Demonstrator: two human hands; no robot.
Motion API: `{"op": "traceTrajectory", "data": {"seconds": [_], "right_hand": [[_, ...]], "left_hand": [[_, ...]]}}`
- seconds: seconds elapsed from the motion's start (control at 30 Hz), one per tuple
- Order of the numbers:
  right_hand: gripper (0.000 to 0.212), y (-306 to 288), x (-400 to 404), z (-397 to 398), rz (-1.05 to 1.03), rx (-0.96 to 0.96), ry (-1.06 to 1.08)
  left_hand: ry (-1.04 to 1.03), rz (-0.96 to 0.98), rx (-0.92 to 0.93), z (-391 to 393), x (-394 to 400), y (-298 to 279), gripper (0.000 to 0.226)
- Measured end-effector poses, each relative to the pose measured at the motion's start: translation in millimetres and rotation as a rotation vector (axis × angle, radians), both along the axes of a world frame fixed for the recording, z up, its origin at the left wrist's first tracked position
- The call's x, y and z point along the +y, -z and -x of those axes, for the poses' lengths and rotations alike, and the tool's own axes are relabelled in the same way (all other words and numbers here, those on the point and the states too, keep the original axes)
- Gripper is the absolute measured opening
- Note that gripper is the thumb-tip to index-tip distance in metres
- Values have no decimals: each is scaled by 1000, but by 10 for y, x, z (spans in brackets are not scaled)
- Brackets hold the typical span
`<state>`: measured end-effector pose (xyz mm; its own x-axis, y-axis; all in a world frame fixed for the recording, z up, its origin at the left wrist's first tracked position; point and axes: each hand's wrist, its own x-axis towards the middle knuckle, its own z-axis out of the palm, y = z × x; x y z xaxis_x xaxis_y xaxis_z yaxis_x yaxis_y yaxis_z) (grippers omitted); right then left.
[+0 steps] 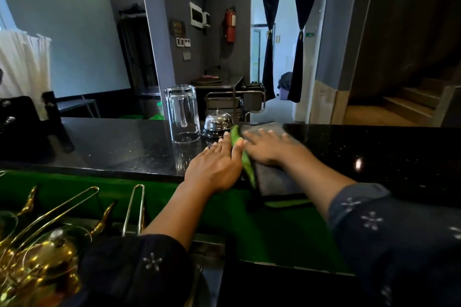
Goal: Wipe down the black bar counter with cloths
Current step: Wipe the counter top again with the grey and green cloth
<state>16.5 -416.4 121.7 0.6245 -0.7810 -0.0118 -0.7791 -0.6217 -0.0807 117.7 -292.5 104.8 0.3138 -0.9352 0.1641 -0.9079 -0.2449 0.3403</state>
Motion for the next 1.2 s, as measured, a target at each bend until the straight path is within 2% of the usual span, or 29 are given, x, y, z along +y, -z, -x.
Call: {"op": "traceTrajectory", "data": {"seconds": [0.1,0.23,0.3,0.43,0.5,0.6,0.73,0.83,0.97,1.1,1.2], "right_hand": [[62,20,236,-241,-29,33,-108],[58,17,120,51,-46,-34,-150],[56,21,-106,413,-54,-59,-76],[58,70,-611,1297,-39,-61,217],[60,59,-661,1493,-39,-39,328],[61,5,-373,1329,-36,-18,331],[56,16,269,1066,-10,-14,-2],[53,-6,426,1189,-44,-27,-109],[53,-32,186,1143,-77,-17,16],[60,11,-46,702,-39,-18,182],[63,32,49,200,1,-9,135]], "left_hand": [[-15,8,36,-14,22,-40,70],[11,-20,8,-17,65,-61,70],[25,-32,-8,-20,76,-52,70],[29,-66,-43,-7,72,-53,65],[16,-66,-64,-5,50,-51,66],[24,-121,-49,-34,8,-54,66],[21,-203,-142,-215,36,-177,65],[-23,-245,-159,-443,165,-181,66],[-3,-217,-125,-494,282,-76,62],[-27,-182,-34,-456,252,-96,59],[-29,-160,56,-465,254,-114,61]]}}
